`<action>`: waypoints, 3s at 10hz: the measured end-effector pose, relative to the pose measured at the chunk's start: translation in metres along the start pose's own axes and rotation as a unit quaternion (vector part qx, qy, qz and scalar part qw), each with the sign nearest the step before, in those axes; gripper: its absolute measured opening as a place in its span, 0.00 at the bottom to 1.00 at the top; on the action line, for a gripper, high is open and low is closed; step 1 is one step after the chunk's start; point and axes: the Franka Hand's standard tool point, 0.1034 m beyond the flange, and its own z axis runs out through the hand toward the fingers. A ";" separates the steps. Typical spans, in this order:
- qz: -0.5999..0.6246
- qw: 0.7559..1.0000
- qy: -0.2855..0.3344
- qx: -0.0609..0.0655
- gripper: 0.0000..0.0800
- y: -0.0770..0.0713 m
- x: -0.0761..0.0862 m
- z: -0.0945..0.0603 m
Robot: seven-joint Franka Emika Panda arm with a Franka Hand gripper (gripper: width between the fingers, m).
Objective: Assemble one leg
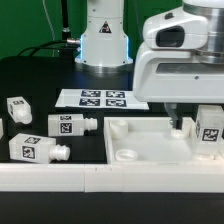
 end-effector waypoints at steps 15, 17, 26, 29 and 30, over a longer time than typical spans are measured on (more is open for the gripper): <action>0.579 0.813 0.039 0.042 0.45 -0.006 -0.003 0.002; 0.378 0.924 0.043 0.025 0.77 -0.001 0.003 -0.002; -0.020 0.998 0.055 -0.035 0.78 -0.012 -0.003 0.004; 0.002 0.998 0.055 -0.034 0.53 -0.011 -0.003 0.004; 0.037 0.997 0.056 -0.032 0.36 -0.011 -0.003 0.004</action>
Offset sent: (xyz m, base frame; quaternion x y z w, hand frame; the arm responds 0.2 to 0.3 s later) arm 0.0000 0.0000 0.0000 0.0000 0.0000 0.1938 0.9810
